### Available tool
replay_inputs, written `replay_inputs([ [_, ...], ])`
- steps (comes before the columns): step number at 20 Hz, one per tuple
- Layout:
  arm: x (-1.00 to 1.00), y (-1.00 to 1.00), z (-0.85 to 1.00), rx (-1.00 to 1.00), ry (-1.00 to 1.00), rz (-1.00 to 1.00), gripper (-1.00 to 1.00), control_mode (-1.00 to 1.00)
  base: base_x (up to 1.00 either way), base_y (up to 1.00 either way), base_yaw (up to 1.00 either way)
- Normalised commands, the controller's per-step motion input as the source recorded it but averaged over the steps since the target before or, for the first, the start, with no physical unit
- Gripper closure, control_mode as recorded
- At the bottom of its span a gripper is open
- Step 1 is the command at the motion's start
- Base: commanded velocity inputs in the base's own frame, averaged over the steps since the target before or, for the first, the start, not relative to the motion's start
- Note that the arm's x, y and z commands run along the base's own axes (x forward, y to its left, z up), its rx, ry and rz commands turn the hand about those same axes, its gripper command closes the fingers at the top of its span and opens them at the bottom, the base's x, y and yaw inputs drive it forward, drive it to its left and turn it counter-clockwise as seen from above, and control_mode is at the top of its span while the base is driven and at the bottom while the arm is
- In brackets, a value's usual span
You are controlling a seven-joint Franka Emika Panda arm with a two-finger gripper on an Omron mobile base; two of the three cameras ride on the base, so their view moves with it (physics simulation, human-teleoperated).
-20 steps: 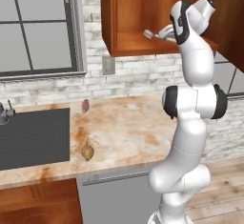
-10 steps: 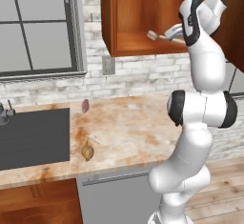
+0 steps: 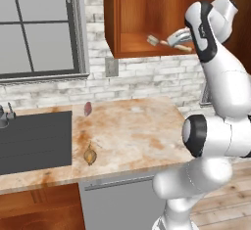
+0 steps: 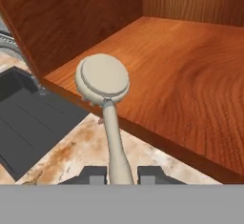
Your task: Open the cabinet. Pick the dish brush and place it next to the sink. Then close the cabinet.
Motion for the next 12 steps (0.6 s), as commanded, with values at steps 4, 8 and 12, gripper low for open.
replay_inputs([
  [4, -0.96, 0.03, 0.0, -0.01, -0.04, -0.14, 1.0, -1.0, 0.0, 0.0, 0.0],
  [8, -1.0, 0.0, 0.0, 0.0, -0.02, -0.19, 1.0, -1.0, 0.0, 0.0, 0.0],
  [12, -0.9, 0.11, -0.14, 0.0, 0.0, -0.17, 1.0, -1.0, 0.0, 0.0, 0.0],
])
